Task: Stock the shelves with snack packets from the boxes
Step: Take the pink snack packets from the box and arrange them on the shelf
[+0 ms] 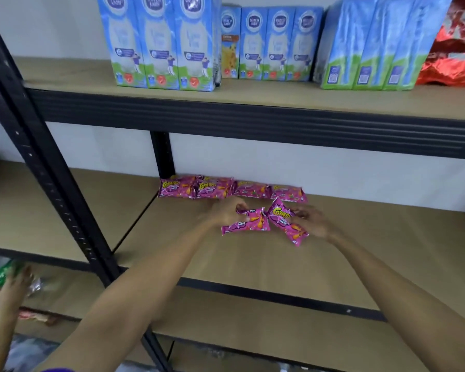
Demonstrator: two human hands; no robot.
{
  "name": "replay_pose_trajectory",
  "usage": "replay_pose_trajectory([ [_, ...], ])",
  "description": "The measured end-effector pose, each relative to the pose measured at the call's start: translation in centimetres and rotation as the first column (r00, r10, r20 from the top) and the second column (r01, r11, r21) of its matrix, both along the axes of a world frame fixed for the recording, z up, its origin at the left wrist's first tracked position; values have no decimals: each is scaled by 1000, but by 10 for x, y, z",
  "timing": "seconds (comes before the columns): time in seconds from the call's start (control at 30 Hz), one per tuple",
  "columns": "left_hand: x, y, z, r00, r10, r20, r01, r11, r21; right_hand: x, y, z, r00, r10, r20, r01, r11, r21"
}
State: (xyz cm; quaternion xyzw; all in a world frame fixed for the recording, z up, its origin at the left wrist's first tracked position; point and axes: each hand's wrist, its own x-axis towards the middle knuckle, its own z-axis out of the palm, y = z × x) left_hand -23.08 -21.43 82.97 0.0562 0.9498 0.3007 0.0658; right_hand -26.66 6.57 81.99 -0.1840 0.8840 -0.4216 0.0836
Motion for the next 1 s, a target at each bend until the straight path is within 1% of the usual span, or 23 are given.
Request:
replay_pose_trajectory([
  [0.1,-22,-1,3,1000,-6,-30,5,999,-37,-18,-5,0,997,-61,39,59,996,69],
  [0.27,-61,-4,8,994,-24,-109,12,995,-101,-45,-6,2,989,-144,-38,148,972,184],
  [0.4,-88,-1,2,985,-30,-167,1,985,-173,-62,-5,10,989,-124,-79,141,953,269],
  [0.5,-102,2,-6,979,-53,-196,-1,963,-269,-71,-7,15,989,-121,-88,144,934,328],
  [0.8,-126,11,-17,965,-93,-244,-7,925,-380,-96,-11,4,993,-75,-93,107,904,415],
  [0.87,-129,12,-20,961,-84,-263,-24,924,-382,-99,-13,5,995,-55,-89,89,893,442],
  [0.93,-130,13,-23,967,-56,-247,-36,934,-355,-102,-15,6,995,-23,-101,68,884,463],
  [1.0,-133,15,-28,962,-79,-263,-34,917,-398,-106,-16,5,993,-14,-117,67,885,460],
])
